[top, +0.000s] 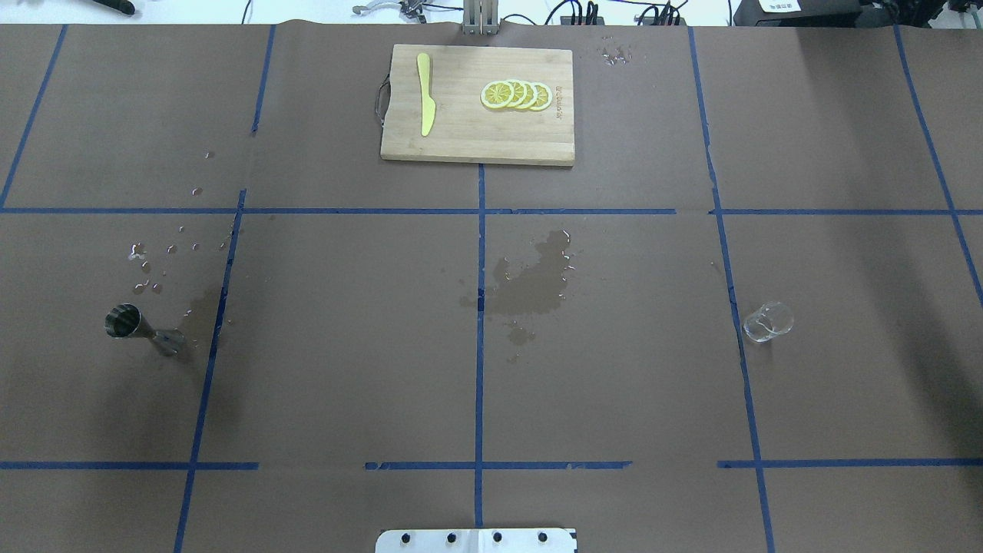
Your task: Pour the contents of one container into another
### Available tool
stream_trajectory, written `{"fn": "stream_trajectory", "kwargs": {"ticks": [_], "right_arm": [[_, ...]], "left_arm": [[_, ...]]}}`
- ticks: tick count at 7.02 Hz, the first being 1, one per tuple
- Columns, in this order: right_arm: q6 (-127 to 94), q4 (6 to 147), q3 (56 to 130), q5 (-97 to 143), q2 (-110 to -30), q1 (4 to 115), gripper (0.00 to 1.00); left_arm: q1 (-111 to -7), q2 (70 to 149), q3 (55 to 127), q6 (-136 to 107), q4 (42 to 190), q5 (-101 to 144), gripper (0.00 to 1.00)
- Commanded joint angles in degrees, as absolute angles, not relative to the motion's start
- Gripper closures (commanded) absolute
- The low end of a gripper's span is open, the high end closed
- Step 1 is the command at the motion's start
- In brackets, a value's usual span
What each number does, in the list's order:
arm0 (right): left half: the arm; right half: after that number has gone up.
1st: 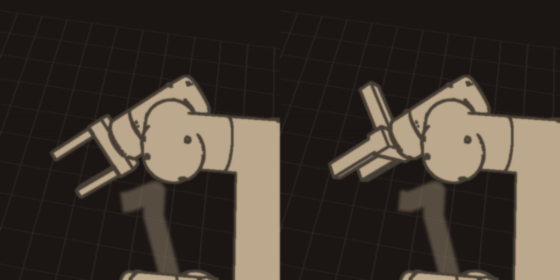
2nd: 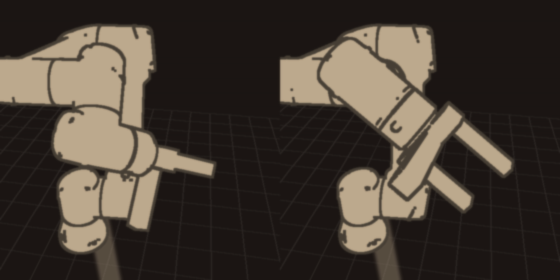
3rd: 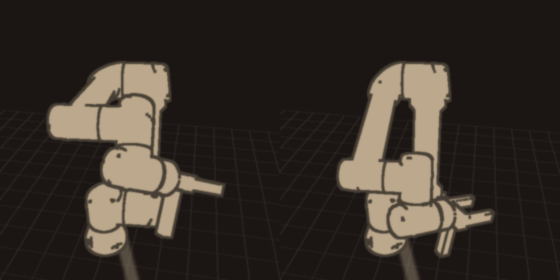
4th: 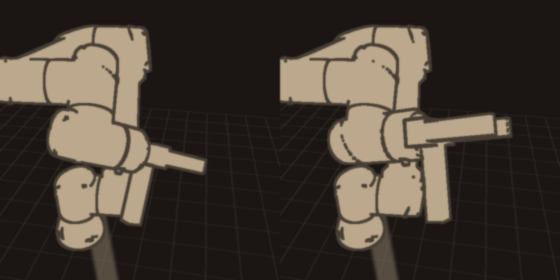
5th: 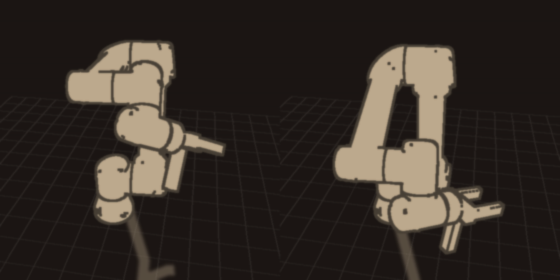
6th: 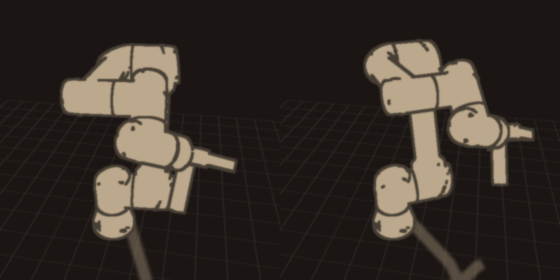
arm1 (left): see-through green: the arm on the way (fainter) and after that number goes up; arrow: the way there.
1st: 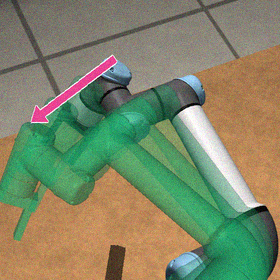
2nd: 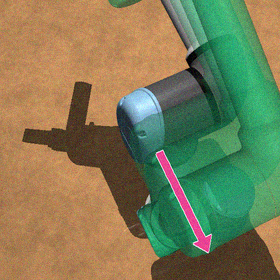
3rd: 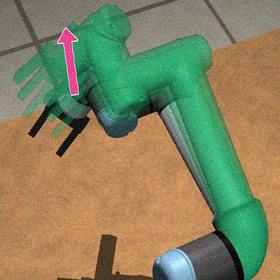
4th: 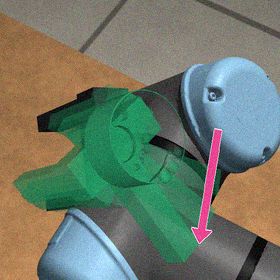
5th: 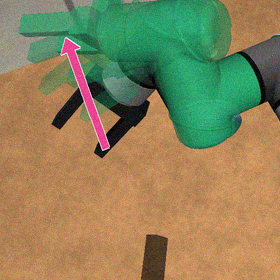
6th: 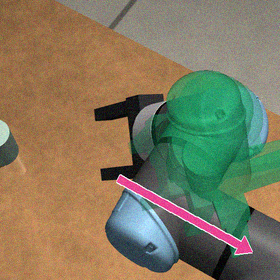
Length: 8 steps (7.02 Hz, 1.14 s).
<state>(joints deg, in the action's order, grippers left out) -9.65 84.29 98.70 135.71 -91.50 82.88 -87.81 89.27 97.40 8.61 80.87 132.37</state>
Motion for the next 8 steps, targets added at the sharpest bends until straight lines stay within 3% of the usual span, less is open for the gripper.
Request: {"fn": "stream_trajectory", "kwargs": {"ticks": [1, 8], "right_arm": [[-9.7, 84.5, 98.5, 135.8, -91.6, 82.9, 0.00], [-8.4, 83.9, 98.5, 135.8, -95.1, 83.3, 0.00]], "left_arm": [[-87.8, 88.9, 97.4, 8.6, 80.9, 132.5, 0.00], [-87.6, 90.0, 97.4, 8.1, 80.9, 132.6, 0.00]]}}
